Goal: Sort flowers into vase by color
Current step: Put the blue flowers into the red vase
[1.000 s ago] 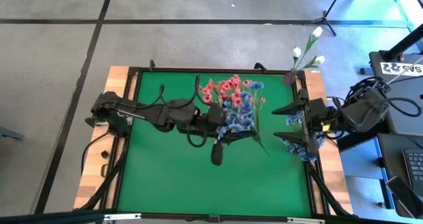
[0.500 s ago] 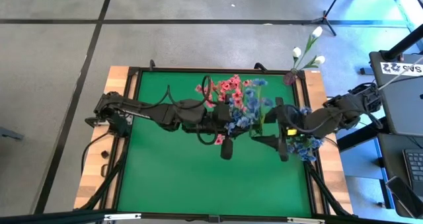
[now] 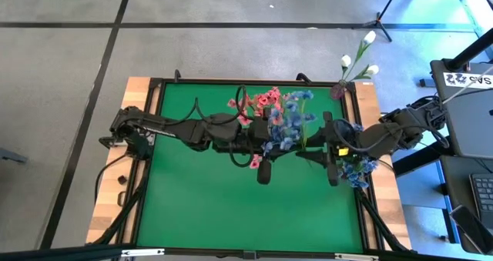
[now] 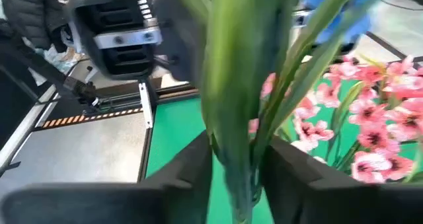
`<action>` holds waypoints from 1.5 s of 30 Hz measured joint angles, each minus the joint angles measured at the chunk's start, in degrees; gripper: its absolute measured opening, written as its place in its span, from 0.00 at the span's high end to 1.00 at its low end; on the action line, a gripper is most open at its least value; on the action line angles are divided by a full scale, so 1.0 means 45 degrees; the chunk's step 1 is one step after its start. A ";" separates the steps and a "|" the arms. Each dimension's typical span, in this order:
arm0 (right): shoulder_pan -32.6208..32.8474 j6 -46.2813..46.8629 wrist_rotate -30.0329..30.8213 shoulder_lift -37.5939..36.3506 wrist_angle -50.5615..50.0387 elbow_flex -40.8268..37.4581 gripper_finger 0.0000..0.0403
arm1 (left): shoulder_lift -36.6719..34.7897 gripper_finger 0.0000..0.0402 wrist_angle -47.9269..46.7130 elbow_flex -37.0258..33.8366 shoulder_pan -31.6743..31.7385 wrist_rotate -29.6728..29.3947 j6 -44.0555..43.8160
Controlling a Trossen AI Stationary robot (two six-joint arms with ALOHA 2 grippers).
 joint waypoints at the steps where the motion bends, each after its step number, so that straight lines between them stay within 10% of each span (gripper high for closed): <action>1: -0.0127 -0.0018 -0.0089 -0.0001 0.0009 0.0000 0.76 | 0.0000 0.88 0.0005 0.0000 0.0000 0.0029 0.0006; 6: -0.0742 -0.0306 -0.0823 -0.0010 0.0048 0.0000 0.95 | -0.0129 0.78 -0.0184 0.0000 0.0000 0.0018 0.0015; 21: -0.0768 -0.1317 0.1071 -0.3879 -0.2307 -0.0512 0.95 | -0.2616 0.66 -0.6118 0.0024 -0.1835 -0.0664 -0.2411; 33: -0.0789 -0.0917 -0.3237 -1.0724 -0.1998 -0.5185 0.96 | -0.2657 0.67 -0.5969 0.0024 -0.2647 -0.1394 -0.2929; 45: -0.0789 -0.2247 -0.4496 -1.2840 -0.1193 -0.9112 0.97 | -0.2647 0.68 -0.5701 0.0024 -0.2476 -0.1178 -0.3800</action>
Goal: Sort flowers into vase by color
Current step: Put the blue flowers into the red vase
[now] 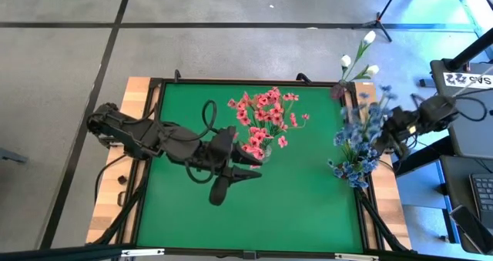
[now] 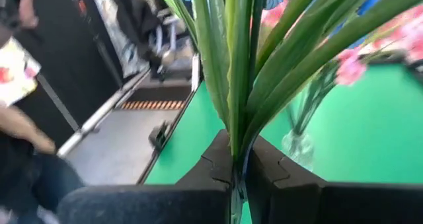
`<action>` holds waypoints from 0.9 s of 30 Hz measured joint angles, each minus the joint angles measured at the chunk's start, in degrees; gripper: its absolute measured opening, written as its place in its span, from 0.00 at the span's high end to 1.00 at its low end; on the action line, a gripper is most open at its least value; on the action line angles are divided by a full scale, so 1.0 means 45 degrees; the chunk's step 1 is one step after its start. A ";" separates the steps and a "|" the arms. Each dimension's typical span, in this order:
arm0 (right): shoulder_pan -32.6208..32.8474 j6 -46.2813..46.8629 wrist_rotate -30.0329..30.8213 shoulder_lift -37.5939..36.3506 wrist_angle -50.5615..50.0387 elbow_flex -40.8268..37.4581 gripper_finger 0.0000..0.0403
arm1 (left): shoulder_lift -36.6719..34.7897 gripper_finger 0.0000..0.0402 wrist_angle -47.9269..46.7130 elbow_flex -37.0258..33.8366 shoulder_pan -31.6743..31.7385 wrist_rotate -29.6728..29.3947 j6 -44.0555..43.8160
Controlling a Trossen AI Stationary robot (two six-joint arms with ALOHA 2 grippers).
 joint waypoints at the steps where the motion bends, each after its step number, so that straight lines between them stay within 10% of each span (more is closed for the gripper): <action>1: 0.0000 -0.0024 -0.0214 -0.0028 -0.0019 -0.0245 0.97 | 0.0000 0.68 -0.0014 -0.0005 -0.0023 0.0017 0.0157; 19: 0.0000 -0.0936 -0.0171 -0.0571 -0.0026 -0.3073 0.97 | 0.0010 0.68 -0.1369 -0.0015 0.0304 -0.0006 0.0688; 27: 0.0000 -0.1423 0.0296 -0.0931 0.2490 -0.1414 0.97 | 0.0010 0.68 -0.1599 -0.0015 0.0584 0.0544 0.0211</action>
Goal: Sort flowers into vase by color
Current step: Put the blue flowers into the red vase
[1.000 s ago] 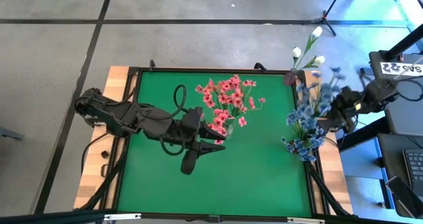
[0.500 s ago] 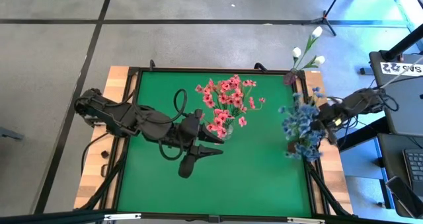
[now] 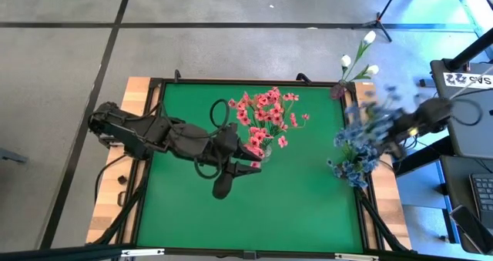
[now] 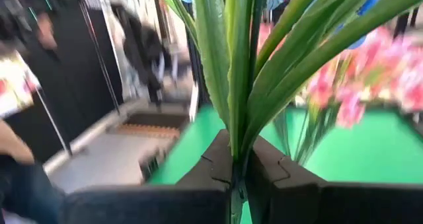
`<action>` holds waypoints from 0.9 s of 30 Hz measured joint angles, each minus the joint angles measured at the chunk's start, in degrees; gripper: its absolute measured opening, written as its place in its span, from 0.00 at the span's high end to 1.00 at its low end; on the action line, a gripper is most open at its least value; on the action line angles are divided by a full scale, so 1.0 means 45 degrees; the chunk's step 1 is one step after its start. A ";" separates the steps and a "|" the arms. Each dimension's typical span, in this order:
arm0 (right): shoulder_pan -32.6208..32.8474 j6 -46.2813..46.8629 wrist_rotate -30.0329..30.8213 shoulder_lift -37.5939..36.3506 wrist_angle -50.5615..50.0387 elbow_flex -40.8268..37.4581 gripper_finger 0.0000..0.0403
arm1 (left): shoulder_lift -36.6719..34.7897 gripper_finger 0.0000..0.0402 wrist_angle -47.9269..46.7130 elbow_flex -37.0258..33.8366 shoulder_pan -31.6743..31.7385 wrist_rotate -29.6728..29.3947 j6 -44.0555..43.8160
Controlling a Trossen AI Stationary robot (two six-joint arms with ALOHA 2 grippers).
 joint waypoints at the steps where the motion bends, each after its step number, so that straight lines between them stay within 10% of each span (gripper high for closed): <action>1: 0.0000 -0.0002 -0.0098 0.0001 -0.0012 0.0443 0.97 | 0.0000 0.68 0.0000 0.0000 -0.0033 0.0010 0.0000; 12: 0.0000 0.1649 -0.1263 -0.0046 -0.6549 0.4990 0.97 | 0.0000 0.68 -0.0166 0.0000 -0.0241 0.0028 0.0247; 27: -0.0011 0.0995 -0.0601 -0.2707 -0.4229 -0.0207 0.97 | 0.0005 0.68 -0.0246 -0.0005 -0.0092 0.0029 0.0233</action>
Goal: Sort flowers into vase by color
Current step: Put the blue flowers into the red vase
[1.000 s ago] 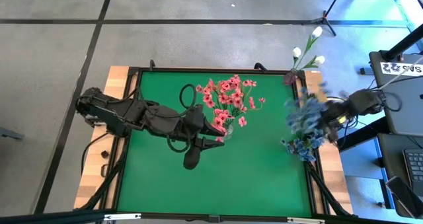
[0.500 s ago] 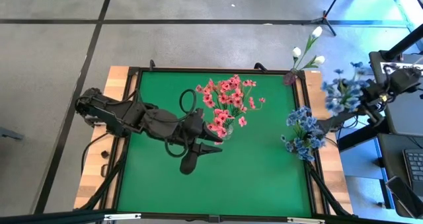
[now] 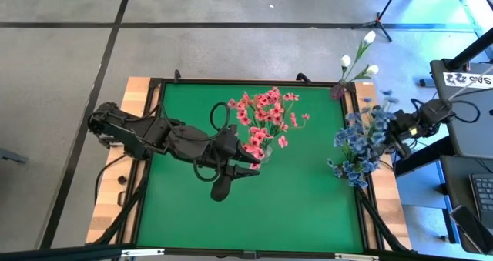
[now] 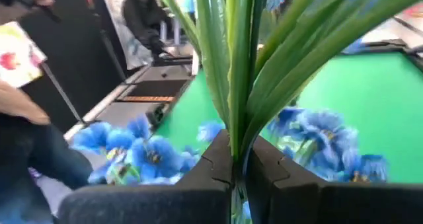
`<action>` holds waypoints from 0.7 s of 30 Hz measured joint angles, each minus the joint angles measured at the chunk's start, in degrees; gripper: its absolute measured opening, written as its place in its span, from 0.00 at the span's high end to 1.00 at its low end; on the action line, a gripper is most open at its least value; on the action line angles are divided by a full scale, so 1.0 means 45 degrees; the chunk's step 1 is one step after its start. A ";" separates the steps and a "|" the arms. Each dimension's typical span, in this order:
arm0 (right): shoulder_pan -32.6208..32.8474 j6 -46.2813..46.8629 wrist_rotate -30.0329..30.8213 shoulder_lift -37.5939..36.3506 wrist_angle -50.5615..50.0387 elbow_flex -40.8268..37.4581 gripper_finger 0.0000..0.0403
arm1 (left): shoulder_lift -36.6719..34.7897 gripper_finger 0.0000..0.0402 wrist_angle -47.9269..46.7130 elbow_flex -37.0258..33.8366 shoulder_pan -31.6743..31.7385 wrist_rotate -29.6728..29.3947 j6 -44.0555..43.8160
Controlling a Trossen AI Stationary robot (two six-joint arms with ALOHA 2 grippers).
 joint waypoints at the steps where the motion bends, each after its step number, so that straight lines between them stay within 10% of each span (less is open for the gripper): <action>1: -0.0008 -0.0161 -0.0246 -0.0009 0.0317 -0.0174 0.97 | 0.0000 0.68 -0.0045 0.0000 0.0040 0.0004 0.0000; 21: -0.0013 -0.1671 -0.0864 -0.0016 0.0590 -0.1915 0.96 | 0.0005 0.68 -0.0270 -0.0005 0.0454 0.0000 -0.0126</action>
